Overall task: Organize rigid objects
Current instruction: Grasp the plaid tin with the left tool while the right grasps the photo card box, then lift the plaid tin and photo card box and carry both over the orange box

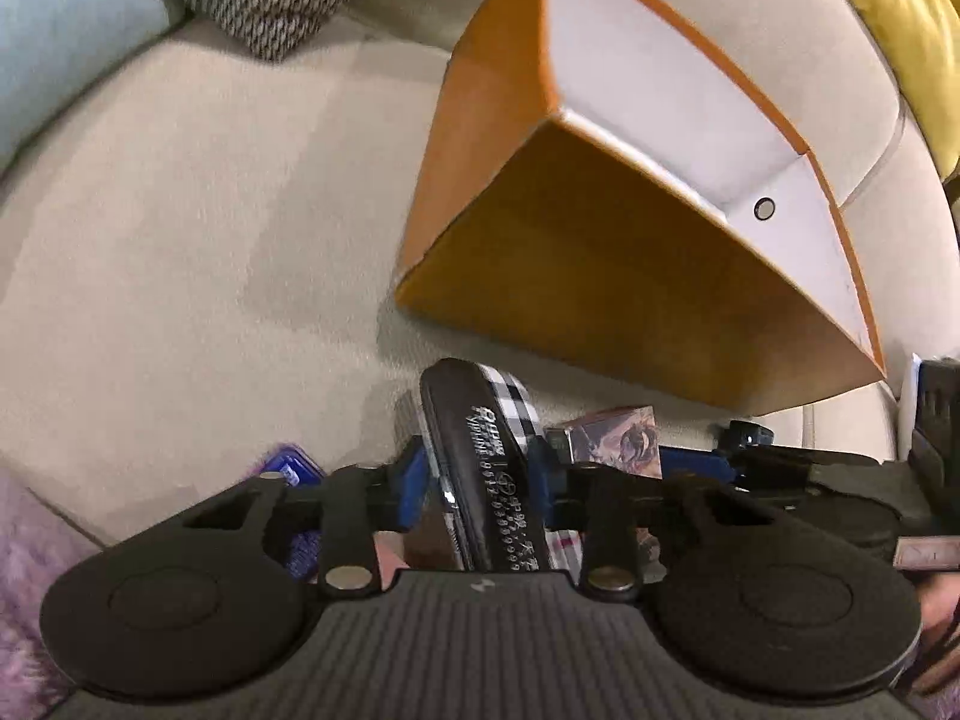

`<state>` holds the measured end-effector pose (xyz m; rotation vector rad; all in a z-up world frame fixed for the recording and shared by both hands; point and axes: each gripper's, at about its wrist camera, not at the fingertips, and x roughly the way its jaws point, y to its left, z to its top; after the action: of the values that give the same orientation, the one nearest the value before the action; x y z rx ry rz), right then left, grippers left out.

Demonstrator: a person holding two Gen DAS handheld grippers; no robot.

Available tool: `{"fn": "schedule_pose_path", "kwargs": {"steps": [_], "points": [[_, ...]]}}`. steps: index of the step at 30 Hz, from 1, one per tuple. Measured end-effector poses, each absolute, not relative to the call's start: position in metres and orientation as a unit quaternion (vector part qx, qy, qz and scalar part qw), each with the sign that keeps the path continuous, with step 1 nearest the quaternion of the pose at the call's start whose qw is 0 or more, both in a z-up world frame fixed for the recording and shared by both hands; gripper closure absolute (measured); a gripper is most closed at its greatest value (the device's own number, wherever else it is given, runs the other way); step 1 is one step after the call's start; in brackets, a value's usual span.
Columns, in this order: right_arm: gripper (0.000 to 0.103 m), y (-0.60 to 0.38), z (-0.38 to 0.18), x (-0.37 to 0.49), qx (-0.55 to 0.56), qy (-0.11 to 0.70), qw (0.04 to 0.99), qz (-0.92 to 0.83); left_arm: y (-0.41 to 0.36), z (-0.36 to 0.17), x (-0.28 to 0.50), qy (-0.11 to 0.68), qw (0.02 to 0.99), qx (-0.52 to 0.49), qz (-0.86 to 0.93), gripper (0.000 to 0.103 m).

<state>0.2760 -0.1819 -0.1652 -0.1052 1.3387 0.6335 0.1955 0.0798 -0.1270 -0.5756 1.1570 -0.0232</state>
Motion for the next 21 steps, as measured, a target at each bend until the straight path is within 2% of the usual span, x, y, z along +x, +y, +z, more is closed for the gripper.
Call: {"fn": "schedule_pose_path", "kwargs": {"steps": [4,5,6,10,16,19,21], "points": [[0.044,-0.179,-0.162,0.275,-0.048,0.609,0.739,0.284,0.079,-0.116,0.193,0.527,0.815,-0.242,-0.011,0.076],[0.048,-0.177,-0.159,0.271,-0.059,0.603,0.742,0.287,0.079,-0.114,0.192,0.527,0.816,-0.239,-0.014,0.077],[0.06,-0.175,-0.154,0.267,-0.074,0.589,0.754,0.282,0.078,-0.112,0.192,0.527,0.817,-0.234,-0.015,0.077],[0.089,-0.171,-0.13,0.258,-0.072,0.569,0.767,0.288,0.07,-0.103,0.188,0.523,0.829,-0.197,-0.021,0.078],[0.09,-0.175,-0.122,0.254,-0.031,0.57,0.765,0.297,0.076,-0.111,0.185,0.528,0.815,-0.237,-0.018,0.078],[0.093,-0.186,-0.124,0.257,0.057,0.618,0.706,0.342,0.086,-0.119,0.183,0.54,0.794,-0.279,-0.02,0.078],[0.093,-0.179,-0.126,0.249,0.023,0.613,0.716,0.334,0.083,-0.122,0.183,0.539,0.797,-0.272,-0.015,0.077]]}}
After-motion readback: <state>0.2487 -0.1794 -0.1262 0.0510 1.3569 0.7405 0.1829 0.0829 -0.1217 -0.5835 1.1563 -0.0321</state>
